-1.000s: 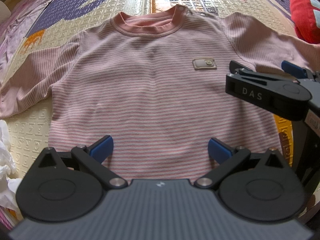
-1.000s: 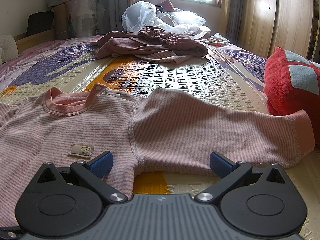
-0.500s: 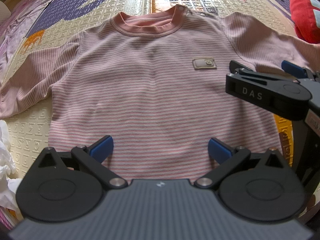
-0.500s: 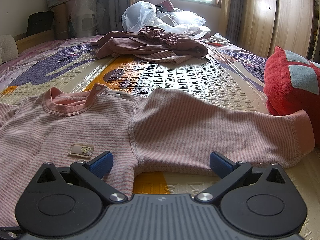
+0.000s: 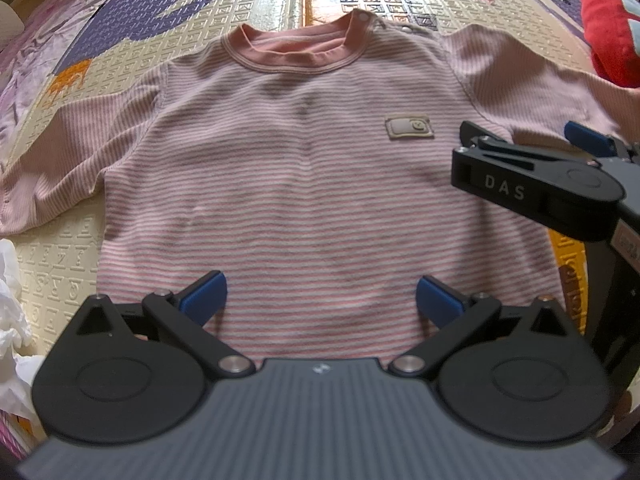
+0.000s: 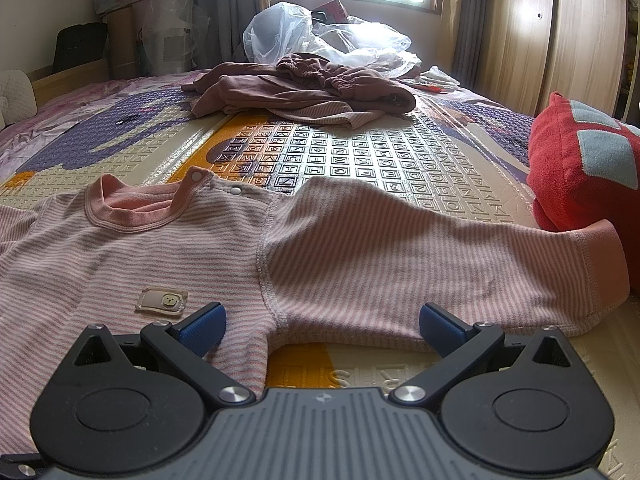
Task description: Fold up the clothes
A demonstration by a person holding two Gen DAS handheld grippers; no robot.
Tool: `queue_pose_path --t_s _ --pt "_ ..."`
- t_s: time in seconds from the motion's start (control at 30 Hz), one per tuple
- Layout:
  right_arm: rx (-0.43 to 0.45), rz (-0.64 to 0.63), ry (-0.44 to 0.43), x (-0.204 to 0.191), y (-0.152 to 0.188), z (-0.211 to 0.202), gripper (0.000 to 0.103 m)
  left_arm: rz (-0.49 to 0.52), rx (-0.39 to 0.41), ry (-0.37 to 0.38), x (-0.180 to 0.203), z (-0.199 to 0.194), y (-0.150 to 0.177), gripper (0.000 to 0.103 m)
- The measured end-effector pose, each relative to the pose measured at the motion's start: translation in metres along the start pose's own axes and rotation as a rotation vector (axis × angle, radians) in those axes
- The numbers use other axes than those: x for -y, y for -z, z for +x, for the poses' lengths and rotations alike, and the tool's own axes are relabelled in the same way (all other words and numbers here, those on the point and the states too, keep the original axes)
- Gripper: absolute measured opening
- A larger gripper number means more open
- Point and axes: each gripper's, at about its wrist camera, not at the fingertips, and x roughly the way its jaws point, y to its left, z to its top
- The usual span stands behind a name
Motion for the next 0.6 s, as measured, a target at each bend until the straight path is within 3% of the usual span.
queue_pose_path --t_s 0.6 --pt "0.000 0.001 0.000 -0.0002 -0.0001 -0.0001 0.103 -0.002 -0.001 0.005 -0.0011 -0.0001 -0.0003 0.103"
